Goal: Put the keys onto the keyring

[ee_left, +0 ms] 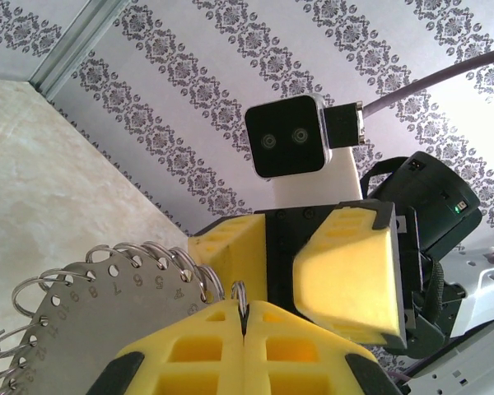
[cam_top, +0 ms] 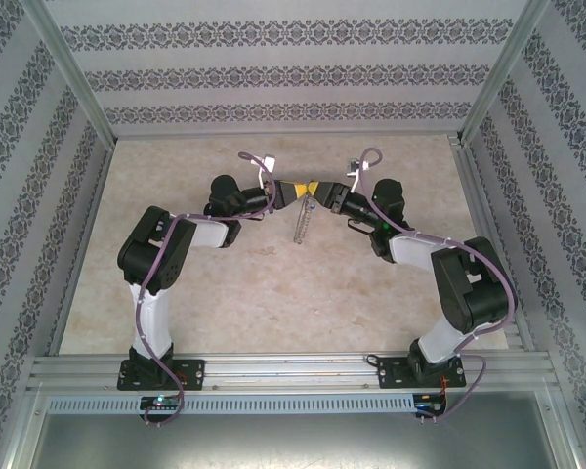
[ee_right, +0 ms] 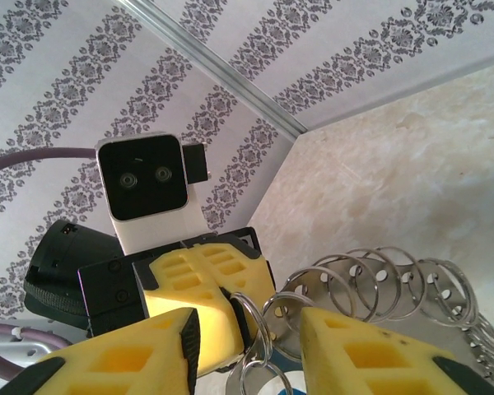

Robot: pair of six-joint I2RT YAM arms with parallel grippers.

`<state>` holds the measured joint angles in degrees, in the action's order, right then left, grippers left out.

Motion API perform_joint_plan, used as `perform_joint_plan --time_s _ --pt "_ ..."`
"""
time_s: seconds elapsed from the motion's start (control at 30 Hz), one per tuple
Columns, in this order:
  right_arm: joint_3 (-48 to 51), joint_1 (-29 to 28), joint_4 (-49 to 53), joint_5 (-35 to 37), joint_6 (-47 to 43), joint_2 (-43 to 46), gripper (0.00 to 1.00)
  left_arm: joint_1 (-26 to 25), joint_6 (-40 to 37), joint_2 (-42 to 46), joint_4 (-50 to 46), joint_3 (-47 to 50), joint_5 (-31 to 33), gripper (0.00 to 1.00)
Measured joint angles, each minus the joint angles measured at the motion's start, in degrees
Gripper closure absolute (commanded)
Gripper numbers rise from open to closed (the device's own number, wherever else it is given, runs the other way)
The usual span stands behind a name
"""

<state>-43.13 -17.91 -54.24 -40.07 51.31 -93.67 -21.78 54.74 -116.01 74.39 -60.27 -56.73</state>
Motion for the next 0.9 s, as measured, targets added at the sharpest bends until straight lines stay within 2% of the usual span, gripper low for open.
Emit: perform_joint_plan --time_s 0.23,0.57,0.73,0.9 --pt "-0.81 -0.72 -0.15 0.00 -0.02 -0.66 0.70 0.00 -0.02 0.00 0.00 0.02 0.00 1.00" --pt "-0.87 -0.68 0.02 0.42 -0.11 -0.76 1.00 0.04 0.02 0.02 0.24 0.02 0.22 1.00" --pt "-0.98 -0.61 -0.09 0.39 -0.02 -1.01 1.00 0.09 0.02 0.02 0.24 0.04 0.26 1.00" --pt "-1.51 -0.02 -0.42 -1.07 -0.22 -1.68 1.00 0.09 -0.17 0.15 0.04 0.09 0.46 0.83"
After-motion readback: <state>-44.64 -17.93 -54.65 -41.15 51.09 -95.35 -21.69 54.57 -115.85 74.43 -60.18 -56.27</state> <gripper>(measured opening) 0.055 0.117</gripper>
